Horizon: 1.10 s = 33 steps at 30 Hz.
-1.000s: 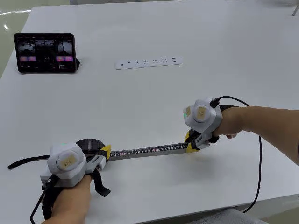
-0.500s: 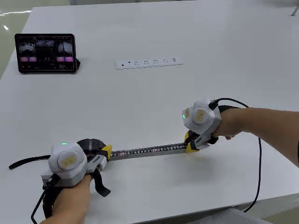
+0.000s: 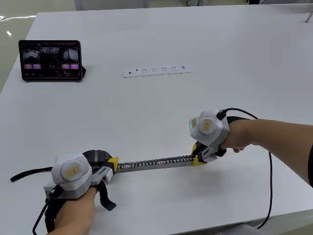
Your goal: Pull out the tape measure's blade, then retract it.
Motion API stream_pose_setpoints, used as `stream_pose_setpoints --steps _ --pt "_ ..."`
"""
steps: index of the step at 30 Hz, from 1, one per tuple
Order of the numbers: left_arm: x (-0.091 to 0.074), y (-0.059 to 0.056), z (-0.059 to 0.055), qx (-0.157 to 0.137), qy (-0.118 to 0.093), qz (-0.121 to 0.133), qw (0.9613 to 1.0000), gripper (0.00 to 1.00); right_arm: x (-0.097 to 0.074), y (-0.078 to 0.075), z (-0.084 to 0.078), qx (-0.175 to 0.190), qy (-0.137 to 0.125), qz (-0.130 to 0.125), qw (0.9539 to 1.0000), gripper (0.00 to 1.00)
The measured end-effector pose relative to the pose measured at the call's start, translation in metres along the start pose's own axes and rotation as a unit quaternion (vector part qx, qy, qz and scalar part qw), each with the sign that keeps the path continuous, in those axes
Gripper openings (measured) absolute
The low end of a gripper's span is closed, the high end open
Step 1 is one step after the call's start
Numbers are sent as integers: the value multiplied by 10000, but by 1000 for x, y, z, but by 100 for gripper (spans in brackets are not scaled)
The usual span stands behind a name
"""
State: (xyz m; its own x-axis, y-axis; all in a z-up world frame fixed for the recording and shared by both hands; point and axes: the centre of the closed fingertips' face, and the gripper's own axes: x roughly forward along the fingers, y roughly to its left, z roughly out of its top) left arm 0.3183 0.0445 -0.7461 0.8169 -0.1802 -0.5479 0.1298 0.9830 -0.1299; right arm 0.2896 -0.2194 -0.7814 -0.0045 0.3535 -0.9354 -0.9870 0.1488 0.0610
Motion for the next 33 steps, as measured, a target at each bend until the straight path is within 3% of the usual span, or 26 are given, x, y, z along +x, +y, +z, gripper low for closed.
stream_pose_setpoints --steps 16,33 --pt "1 -1 -1 13 155 -3 9999 61 3 1 6 82 49 -26 10000 10" --pt "1 -1 -2 18 168 -4 9999 61 7 1 14 20 71 -34 10000 10"
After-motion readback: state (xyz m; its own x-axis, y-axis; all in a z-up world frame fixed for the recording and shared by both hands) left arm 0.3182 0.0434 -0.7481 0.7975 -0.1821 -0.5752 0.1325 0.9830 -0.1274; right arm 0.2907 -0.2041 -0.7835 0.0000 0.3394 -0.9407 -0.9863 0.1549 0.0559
